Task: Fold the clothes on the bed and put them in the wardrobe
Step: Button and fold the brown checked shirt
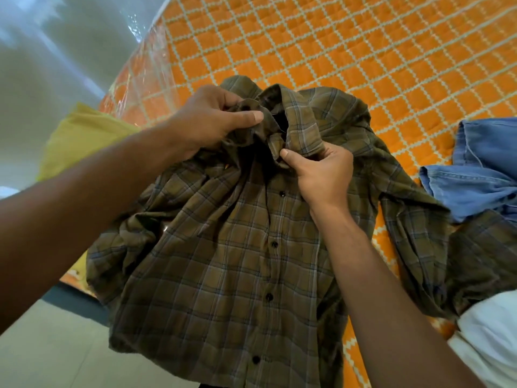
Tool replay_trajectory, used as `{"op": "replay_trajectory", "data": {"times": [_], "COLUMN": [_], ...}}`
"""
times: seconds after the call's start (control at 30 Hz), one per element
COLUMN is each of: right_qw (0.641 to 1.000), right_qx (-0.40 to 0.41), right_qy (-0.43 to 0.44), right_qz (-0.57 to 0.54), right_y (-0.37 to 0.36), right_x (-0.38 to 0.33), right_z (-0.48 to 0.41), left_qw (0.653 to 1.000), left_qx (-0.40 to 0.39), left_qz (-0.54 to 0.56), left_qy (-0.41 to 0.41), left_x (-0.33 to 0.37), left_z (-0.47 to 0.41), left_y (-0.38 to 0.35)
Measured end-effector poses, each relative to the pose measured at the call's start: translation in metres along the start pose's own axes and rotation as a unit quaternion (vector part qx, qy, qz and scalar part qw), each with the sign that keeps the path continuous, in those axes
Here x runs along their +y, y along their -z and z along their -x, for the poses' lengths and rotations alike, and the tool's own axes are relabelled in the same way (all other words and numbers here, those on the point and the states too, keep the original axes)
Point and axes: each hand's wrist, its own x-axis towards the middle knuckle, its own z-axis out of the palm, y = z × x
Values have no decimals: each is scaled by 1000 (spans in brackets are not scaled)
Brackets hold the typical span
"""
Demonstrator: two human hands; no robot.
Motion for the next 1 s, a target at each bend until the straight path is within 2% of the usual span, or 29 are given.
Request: {"op": "replay_trajectory", "data": {"times": [0.17,0.27,0.4,0.5,0.6,0.7,0.77,0.83,0.9,0.93,1.0], "right_qw": [990,977,976,971,970,972,973,973,979,983,988], "right_qx": [42,56,-2,-6,3,26,39,48,54,52,38], "right_qy": [-41,-89,-116,-137,-143,-141,-134,-128,-109,-95,-76], "right_qz": [-128,-185,-185,-195,-198,-189,-182,-183,-165,-150,-133], "right_y": [-6,-3,-2,-7,-16,-24,-27,-28,-28,-28,-31], "right_x": [0,4,11,15,17,18,17,16,19,20,23], "right_z": [8,10,19,26,31,31,30,31,31,31,31], "left_qw": [979,976,969,982,996,970,949,961,991,993,991], "left_qx": [-47,-81,-136,-137,-72,-20,18,58,107,122,112], "left_qz": [-189,-197,-206,-127,30,233,304,261,78,-7,-57], "left_qy": [-68,-41,-1,39,45,60,77,70,27,-5,-48], "left_x": [5,2,-8,-21,-35,-41,-44,-49,-58,-61,-59], "left_z": [4,2,-1,5,15,25,29,33,37,39,42], "left_y": [-40,-48,-52,-54,-55,-54,-57,-60,-62,-63,-67]}}
